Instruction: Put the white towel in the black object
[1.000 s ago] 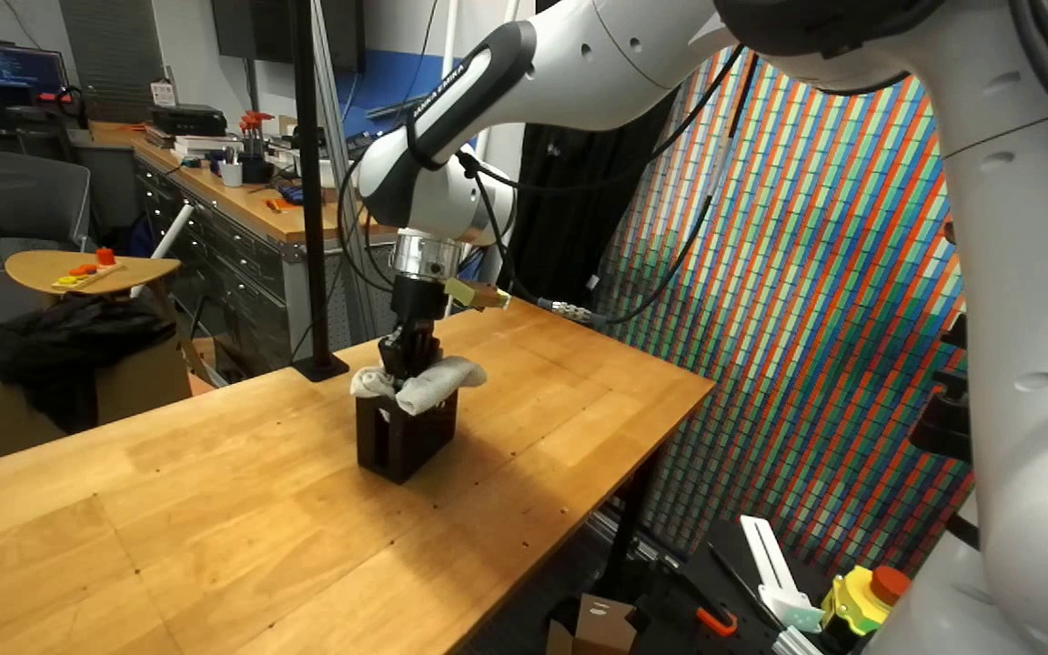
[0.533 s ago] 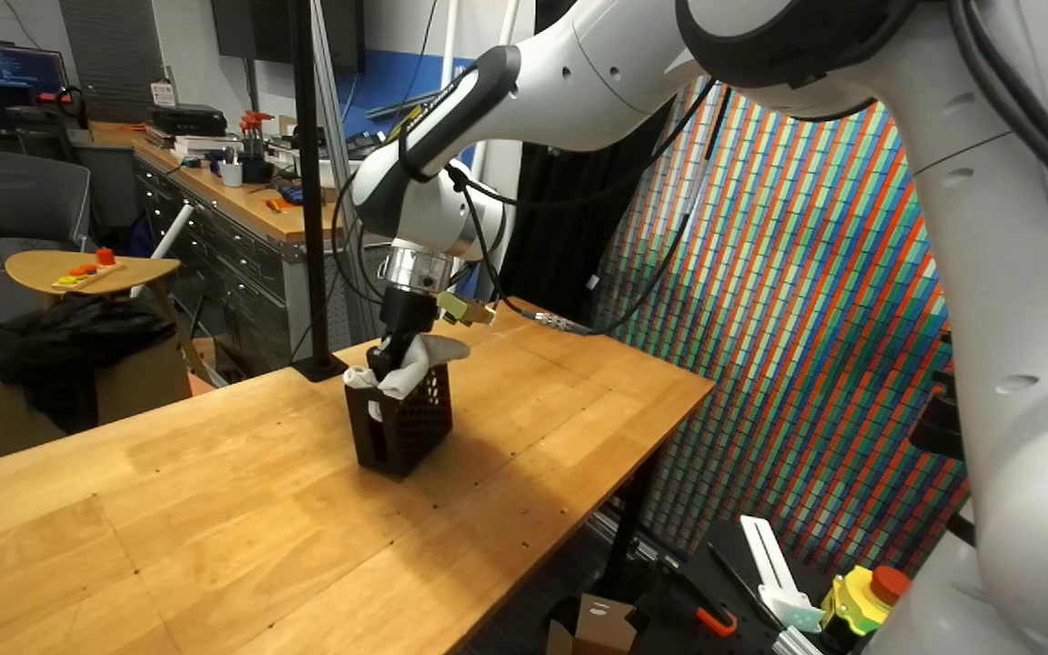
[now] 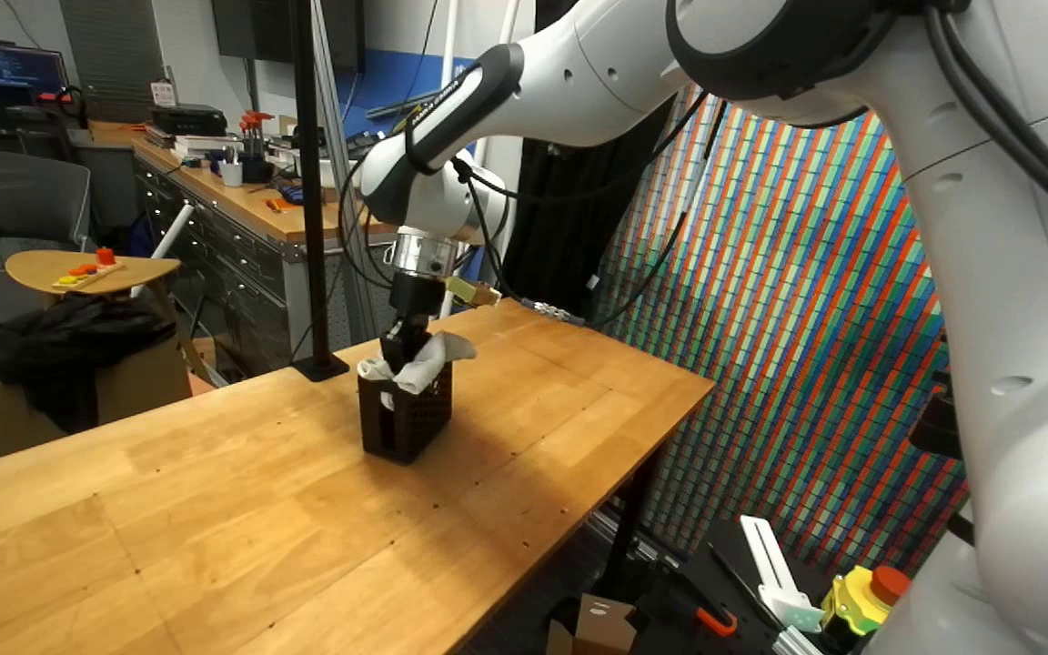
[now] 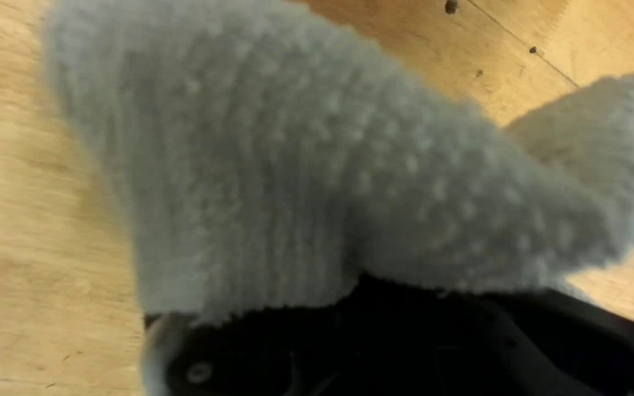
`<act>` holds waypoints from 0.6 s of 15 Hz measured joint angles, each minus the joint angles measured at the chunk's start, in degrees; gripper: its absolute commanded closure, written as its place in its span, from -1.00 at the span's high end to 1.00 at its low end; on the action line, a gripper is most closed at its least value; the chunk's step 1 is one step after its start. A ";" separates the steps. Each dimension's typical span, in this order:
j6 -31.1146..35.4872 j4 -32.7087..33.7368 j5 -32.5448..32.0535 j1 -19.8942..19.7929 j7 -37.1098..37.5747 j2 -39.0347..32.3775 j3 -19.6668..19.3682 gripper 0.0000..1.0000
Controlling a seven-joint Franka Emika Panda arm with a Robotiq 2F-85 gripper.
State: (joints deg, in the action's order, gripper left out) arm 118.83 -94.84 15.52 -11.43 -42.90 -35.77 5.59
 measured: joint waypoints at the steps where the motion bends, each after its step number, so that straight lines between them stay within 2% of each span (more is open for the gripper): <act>1: -0.11 0.51 -0.98 -0.01 0.03 0.24 -0.57 -0.97; 9: -0.39 1.70 -10.31 0.32 3.45 7.10 -4.22 -0.97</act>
State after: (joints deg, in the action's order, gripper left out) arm 118.44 -93.14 5.21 -11.11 -39.46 -28.66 1.37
